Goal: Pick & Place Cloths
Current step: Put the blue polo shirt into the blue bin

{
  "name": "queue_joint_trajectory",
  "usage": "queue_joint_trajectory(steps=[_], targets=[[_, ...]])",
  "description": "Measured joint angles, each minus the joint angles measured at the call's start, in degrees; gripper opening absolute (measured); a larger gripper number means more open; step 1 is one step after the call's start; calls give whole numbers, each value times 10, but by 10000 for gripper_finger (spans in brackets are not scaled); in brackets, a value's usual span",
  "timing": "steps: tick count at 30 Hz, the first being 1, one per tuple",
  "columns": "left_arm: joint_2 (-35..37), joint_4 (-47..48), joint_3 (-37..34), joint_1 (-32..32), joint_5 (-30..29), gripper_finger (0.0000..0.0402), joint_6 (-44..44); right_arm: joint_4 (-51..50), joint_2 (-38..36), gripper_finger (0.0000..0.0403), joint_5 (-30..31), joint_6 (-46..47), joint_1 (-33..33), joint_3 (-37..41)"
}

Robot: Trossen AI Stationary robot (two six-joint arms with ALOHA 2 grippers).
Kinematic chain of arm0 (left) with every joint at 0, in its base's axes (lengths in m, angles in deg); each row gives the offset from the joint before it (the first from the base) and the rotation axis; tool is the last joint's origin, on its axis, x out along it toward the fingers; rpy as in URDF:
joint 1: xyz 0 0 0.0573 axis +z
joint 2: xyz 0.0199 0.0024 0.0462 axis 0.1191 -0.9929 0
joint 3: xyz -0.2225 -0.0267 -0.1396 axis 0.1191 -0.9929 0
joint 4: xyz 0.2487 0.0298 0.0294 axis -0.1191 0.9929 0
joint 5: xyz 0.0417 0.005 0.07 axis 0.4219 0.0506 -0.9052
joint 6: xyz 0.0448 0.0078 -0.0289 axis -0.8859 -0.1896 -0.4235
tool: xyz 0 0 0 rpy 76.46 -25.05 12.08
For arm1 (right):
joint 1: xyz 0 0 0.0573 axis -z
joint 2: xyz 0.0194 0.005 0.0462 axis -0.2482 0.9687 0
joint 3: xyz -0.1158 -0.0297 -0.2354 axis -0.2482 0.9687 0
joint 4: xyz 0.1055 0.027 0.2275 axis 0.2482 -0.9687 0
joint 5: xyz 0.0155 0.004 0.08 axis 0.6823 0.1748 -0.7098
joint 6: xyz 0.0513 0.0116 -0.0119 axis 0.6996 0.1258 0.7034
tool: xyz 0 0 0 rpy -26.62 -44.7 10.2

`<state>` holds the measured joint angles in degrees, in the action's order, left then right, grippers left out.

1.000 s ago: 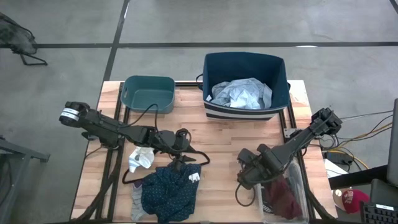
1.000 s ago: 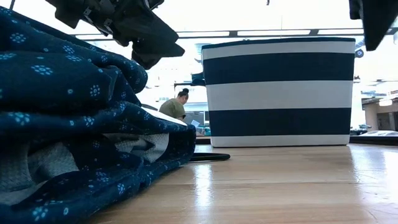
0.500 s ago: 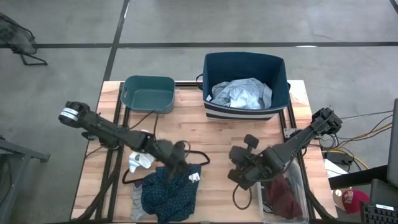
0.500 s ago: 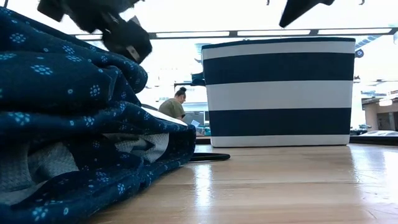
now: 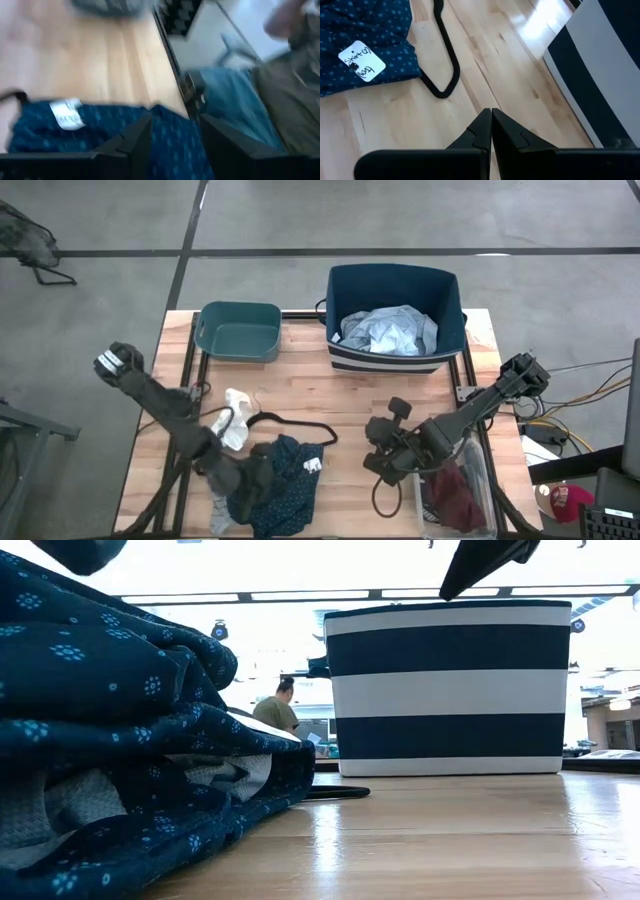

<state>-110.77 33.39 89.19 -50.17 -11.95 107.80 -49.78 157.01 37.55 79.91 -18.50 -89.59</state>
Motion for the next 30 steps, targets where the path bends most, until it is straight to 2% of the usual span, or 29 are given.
queue_joint_trajectory(steps=[2,5,8,11,16,19,24,30], targets=[[0,-24,-11,-18,-80,181,-1,7,0,8,0,0,2,3],[-1,4,-15,-23,-120,199,24,11,0,8,0,0,4,5],[-5,40,-17,-23,-117,226,83,11,0,8,0,0,4,8],[-24,39,-18,-23,-105,261,90,11,0,8,0,-3,6,9],[-69,22,-18,-24,-44,324,102,12,0,8,1,-4,11,11],[-95,23,-18,-23,-22,348,107,13,0,8,2,-4,12,11],[-143,21,-18,-18,-18,358,118,16,0,8,2,-5,13,12],[-192,18,-18,-5,-18,339,117,21,0,8,2,-10,13,12]])
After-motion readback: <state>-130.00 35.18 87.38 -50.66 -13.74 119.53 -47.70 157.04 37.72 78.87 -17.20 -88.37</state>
